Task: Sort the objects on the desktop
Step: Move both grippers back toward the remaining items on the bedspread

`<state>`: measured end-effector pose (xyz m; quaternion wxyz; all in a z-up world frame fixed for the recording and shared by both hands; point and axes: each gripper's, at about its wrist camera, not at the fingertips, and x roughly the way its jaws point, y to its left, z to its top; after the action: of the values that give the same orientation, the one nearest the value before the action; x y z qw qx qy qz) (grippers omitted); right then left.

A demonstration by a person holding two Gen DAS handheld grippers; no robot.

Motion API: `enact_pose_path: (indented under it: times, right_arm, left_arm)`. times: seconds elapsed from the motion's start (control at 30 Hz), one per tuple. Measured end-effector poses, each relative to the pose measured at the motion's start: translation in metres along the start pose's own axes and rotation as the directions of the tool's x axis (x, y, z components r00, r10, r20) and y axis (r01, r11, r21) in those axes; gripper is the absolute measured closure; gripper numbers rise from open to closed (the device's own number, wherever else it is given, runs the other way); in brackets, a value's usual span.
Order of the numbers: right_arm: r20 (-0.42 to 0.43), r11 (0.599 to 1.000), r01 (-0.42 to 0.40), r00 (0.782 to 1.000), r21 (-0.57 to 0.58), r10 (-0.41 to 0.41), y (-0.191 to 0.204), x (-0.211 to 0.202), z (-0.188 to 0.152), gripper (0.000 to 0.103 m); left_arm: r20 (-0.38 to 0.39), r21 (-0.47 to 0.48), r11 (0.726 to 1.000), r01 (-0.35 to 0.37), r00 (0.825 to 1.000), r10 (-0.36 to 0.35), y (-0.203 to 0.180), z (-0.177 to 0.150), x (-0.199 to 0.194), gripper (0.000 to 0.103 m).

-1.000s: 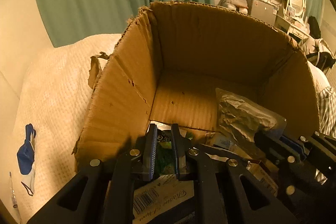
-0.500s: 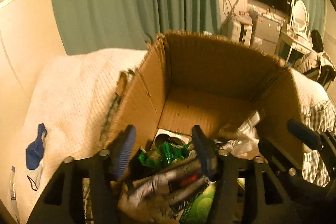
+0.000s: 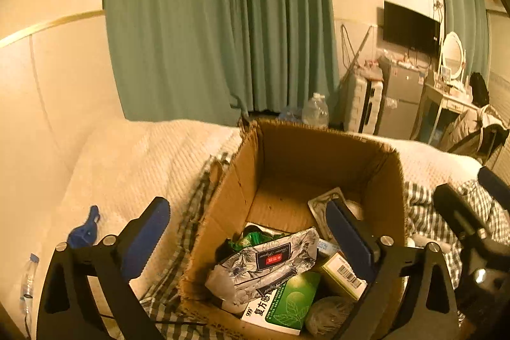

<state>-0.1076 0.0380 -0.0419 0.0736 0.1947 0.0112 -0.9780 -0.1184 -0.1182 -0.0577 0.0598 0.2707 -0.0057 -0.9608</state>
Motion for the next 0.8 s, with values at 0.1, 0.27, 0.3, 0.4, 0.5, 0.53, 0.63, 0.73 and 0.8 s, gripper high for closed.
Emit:
enact_pose_path:
  times: [0.1,0.27,0.3,0.4,0.5,0.53,0.63,0.73,0.8]
  right_arm:
    - [0.051,1.000,0.012,0.999,0.014,-0.013,-0.007,-0.018,0.008,0.001]
    - [0.109,0.999,0.013,0.994,0.044,-0.018,-0.016,-0.045,0.019,0.001]
    - [0.115,0.999,0.015,0.993,0.049,-0.021,-0.017,-0.049,0.020,0.000]
    - [0.140,0.998,0.005,0.990,0.057,-0.013,-0.024,-0.068,0.023,0.000]
    - [0.159,0.999,0.007,0.987,0.053,-0.015,-0.029,-0.084,0.023,0.001]
    - [0.163,0.999,0.009,0.986,0.054,-0.017,-0.031,-0.088,0.022,0.000]
    - [0.185,0.998,0.017,0.982,0.063,-0.029,-0.038,-0.103,0.024,0.000]
    - [0.209,0.997,0.025,0.977,0.070,-0.040,-0.047,-0.118,0.027,0.000]
    - [0.222,0.997,0.022,0.974,0.072,-0.038,-0.051,-0.127,0.029,0.000]
  left_arm:
    - [0.029,-0.009,1.000,-0.005,1.000,0.005,0.002,0.002,-0.014,0.000]
    - [0.069,-0.010,1.000,-0.011,0.998,0.012,0.002,0.006,-0.038,0.000]
    - [0.087,-0.012,1.000,-0.011,0.996,0.012,0.002,0.007,-0.045,0.000]
    - [0.128,-0.018,1.000,-0.011,0.992,0.014,-0.001,0.008,-0.064,0.000]
    - [0.158,-0.023,1.000,-0.020,0.987,0.024,-0.003,0.006,-0.077,0.000]
    - [0.166,-0.026,1.000,-0.018,0.986,0.022,-0.005,0.005,-0.081,0.000]
    - [0.179,-0.028,0.999,-0.018,0.984,0.023,-0.009,0.005,-0.092,0.000]
    - [0.198,-0.028,1.000,-0.007,0.980,0.012,-0.014,0.005,-0.103,0.000]
    - [0.213,-0.029,1.000,-0.006,0.977,0.012,-0.017,0.005,-0.110,0.000]
